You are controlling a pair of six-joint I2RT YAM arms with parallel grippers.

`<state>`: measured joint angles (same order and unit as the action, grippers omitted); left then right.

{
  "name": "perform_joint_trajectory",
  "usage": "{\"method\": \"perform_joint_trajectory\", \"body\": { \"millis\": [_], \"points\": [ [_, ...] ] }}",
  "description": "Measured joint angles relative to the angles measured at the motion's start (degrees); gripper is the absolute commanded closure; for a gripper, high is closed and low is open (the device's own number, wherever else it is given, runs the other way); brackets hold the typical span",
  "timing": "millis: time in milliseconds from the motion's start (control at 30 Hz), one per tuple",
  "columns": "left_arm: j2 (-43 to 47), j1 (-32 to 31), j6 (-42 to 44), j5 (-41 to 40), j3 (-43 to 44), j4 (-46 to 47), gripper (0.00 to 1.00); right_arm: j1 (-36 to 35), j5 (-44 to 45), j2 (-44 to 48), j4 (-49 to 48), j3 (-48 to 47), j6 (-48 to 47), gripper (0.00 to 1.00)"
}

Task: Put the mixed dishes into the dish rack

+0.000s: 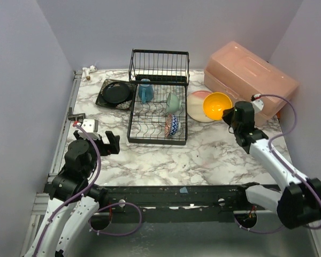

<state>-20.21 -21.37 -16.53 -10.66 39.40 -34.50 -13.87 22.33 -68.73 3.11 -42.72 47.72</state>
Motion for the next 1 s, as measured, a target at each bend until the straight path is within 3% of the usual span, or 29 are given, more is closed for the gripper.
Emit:
{"method": "perform_joint_trajectory", "body": {
  "millis": [200,400,667,1000],
  "points": [
    [-0.8,0.0,-3.1,3.9,-0.5,0.3,0.05,0.0,-12.9,15.0,0.0,1.2,-10.7,0.94],
    [-0.6,0.0,-15.3,15.5,-5.2,5.2,0.05,-4.0,-27.8,12.3,0.6,-5.6,-15.8,0.94],
    [-2.5,0.0,-31.4,30.1,-8.5,17.4,0.05,-27.3,-27.9,2.8,3.5,-10.8,-19.5,0.94],
    [-5.9,0.0,-30.1,31.8,-2.5,14.8,0.15,-39.3,-24.8,-5.4,3.3,-13.2,-18.9,0.95]
  ]
}}
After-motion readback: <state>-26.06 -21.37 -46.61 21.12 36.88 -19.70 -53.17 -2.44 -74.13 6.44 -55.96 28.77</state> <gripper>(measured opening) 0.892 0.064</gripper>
